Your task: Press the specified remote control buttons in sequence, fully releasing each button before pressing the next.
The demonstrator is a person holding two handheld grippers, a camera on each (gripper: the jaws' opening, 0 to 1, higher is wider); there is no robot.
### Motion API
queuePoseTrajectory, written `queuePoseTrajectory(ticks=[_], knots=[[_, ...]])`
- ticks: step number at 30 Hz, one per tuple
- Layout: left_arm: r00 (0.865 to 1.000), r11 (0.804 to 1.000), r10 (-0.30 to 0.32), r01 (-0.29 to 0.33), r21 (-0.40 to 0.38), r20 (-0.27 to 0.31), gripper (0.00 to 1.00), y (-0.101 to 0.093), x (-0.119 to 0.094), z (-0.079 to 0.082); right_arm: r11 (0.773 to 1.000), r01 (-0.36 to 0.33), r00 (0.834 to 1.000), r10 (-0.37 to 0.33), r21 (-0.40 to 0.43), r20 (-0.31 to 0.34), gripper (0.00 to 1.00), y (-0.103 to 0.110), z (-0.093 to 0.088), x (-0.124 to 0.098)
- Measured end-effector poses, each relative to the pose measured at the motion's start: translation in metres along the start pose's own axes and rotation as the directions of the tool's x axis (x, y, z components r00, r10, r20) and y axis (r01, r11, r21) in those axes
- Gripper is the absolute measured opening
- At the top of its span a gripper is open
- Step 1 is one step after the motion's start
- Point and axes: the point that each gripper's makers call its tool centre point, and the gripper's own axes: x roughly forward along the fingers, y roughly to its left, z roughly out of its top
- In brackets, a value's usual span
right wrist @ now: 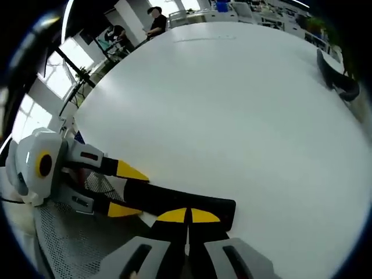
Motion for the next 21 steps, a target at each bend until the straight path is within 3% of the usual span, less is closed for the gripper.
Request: queuePoseTrajectory(ticks=[9,21], knots=[[1.0,1.0,0.0,0.0,-0.002,0.003,0.25,0.0002,0.0004,-0.0001,0.994,-0.049,0.999,0.047,0.094,0.028,0.0,-0.0015,0.0008,0.0],[1.0,1.0,0.002,-0.002,-0.001,0.003,0.24,0.0007,0.0008,0.0003,0.99,-0.058,0.997,0.052,0.13,0.05,0.0,-0.0014,0.0027,0.0]])
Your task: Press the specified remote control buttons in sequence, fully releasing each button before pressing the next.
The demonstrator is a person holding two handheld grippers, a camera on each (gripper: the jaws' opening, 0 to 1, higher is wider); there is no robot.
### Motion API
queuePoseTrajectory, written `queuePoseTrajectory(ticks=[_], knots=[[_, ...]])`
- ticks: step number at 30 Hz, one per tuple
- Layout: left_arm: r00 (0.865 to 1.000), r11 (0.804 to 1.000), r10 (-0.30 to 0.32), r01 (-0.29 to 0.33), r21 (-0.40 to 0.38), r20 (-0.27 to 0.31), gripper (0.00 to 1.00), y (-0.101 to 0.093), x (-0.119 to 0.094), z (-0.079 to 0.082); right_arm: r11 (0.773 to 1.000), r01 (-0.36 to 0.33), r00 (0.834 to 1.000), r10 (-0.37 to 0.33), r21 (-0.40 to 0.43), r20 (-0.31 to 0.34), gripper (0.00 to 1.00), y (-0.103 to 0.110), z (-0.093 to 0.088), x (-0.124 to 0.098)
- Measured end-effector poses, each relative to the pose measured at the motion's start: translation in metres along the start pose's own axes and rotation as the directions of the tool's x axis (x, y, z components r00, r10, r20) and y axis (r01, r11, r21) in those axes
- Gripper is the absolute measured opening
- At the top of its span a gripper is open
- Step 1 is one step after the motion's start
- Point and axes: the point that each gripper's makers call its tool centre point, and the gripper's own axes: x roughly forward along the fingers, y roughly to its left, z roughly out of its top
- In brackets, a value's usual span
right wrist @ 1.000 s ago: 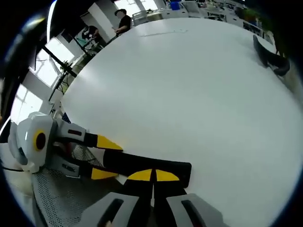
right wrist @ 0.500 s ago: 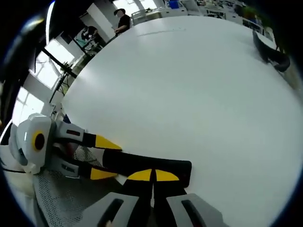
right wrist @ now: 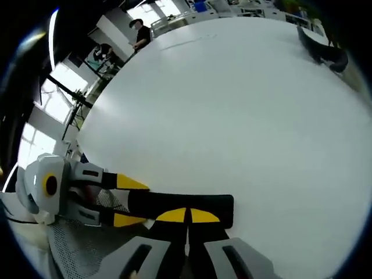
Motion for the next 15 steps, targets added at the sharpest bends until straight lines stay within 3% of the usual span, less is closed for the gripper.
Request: queuePoseTrajectory(ticks=[2,5,9,15], knots=[[1.0,1.0,0.0,0.0,0.0,0.0,0.24,0.0,-0.0001,0.0,0.999,0.006,1.0,-0.006,-0.046,-0.002,0.0,0.0013,0.0,0.0001],[1.0,1.0,0.001,-0.001,0.0,-0.001,0.24,0.0,-0.0002,0.0,0.999,0.004,1.0,-0.004,-0.039,-0.005,0.0,0.0005,0.0003,-0.0002],[1.0,1.0,0.001,-0.001,0.001,-0.002,0.24,0.0,0.0,0.0002,0.999,-0.025,1.0,0.025,0.041,-0.004,0.0,-0.0012,0.0012,-0.0014],[1.0,1.0,-0.002,0.002,0.009,-0.012,0.24,-0.0013,0.0007,0.0005,1.0,-0.024,1.0,0.024,0.011,-0.002,0.0,0.0042,0.0024,-0.0002]])
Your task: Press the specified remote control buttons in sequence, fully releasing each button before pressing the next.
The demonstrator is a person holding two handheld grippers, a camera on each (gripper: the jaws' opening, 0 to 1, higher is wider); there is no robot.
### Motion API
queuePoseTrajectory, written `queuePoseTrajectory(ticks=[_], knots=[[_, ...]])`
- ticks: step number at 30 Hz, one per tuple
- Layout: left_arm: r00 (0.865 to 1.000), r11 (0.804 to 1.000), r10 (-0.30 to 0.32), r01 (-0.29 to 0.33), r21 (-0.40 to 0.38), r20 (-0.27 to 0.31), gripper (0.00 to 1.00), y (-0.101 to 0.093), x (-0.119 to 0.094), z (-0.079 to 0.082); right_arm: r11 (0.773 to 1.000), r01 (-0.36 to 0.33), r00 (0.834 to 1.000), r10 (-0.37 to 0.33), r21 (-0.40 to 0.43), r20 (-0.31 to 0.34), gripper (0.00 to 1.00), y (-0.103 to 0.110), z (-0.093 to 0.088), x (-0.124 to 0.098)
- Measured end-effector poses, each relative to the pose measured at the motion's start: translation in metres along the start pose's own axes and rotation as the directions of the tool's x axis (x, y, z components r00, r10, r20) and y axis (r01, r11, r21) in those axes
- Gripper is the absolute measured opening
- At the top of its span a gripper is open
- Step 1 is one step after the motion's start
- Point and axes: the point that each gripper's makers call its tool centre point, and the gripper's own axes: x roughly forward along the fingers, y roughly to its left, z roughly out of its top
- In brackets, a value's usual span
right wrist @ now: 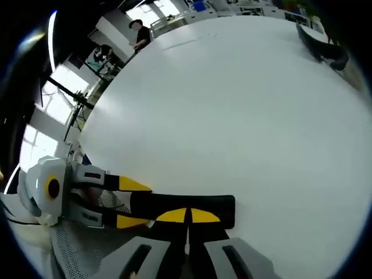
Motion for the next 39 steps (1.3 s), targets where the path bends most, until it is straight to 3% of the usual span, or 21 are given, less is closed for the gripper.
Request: queuePoseTrajectory(ticks=[8,17,22,39], knots=[[1.0,1.0,-0.019,0.019,0.018,0.003,0.24,-0.005,0.002,0.002,0.999,-0.051,0.998,0.052,-0.018,0.035,0.0,0.009,0.007,0.001],[1.0,0.999,-0.027,0.027,0.022,0.004,0.24,-0.006,0.002,0.002,0.996,-0.083,0.996,0.083,-0.045,0.013,0.0,0.019,0.004,0.007],[1.0,0.999,-0.027,0.027,0.023,0.006,0.24,-0.006,0.002,0.002,0.995,-0.062,0.998,0.06,-0.074,-0.023,0.0,0.017,-0.002,0.011],[1.0,0.999,-0.027,0.027,0.022,0.01,0.24,-0.007,0.001,0.002,0.995,-0.073,0.997,0.074,-0.067,0.014,0.0,0.017,0.0,0.012]])
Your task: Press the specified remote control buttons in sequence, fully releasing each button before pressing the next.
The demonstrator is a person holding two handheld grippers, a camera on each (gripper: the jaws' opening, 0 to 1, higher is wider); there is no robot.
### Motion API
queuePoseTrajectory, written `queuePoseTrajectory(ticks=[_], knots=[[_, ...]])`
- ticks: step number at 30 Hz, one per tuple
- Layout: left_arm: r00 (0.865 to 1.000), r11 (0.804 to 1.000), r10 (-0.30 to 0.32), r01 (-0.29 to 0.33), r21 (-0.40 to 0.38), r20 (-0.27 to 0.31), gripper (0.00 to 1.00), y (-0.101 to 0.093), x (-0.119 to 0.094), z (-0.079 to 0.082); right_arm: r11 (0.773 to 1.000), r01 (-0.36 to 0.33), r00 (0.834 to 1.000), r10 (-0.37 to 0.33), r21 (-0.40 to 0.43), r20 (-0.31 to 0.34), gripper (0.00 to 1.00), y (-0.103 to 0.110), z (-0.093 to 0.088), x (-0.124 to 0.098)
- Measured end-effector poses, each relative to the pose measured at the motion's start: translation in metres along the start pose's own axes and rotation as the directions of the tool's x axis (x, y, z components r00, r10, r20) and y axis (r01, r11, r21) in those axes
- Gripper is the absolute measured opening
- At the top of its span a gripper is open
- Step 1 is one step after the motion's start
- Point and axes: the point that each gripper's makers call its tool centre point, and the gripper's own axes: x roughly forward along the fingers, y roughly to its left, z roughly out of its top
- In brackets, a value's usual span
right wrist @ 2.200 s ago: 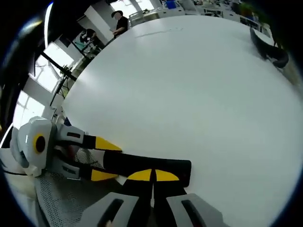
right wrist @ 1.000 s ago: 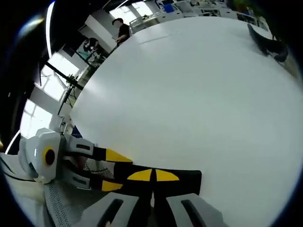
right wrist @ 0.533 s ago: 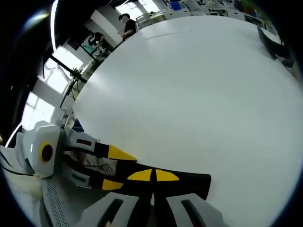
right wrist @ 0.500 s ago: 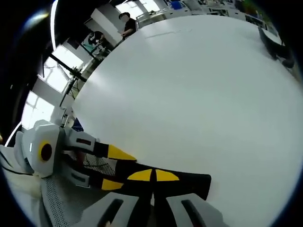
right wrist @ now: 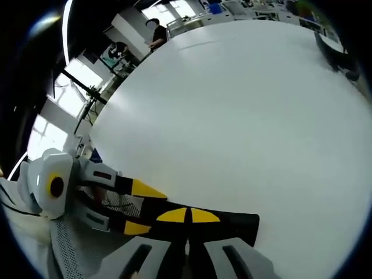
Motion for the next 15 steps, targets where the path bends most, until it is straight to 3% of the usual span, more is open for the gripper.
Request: queuePoseTrajectory(ticks=[10,15], knots=[[1.0,1.0,0.0,0.0,0.0,0.003,0.24,0.0003,0.0002,-0.0002,0.999,0.04,0.999,-0.04,-0.033,-0.007,0.0,-0.0013,0.0023,0.003],[1.0,1.0,0.001,-0.001,-0.002,0.003,0.24,0.0007,0.0002,-0.0001,0.992,0.074,0.997,-0.075,-0.1,0.001,0.0,-0.0033,0.0045,0.0055]])
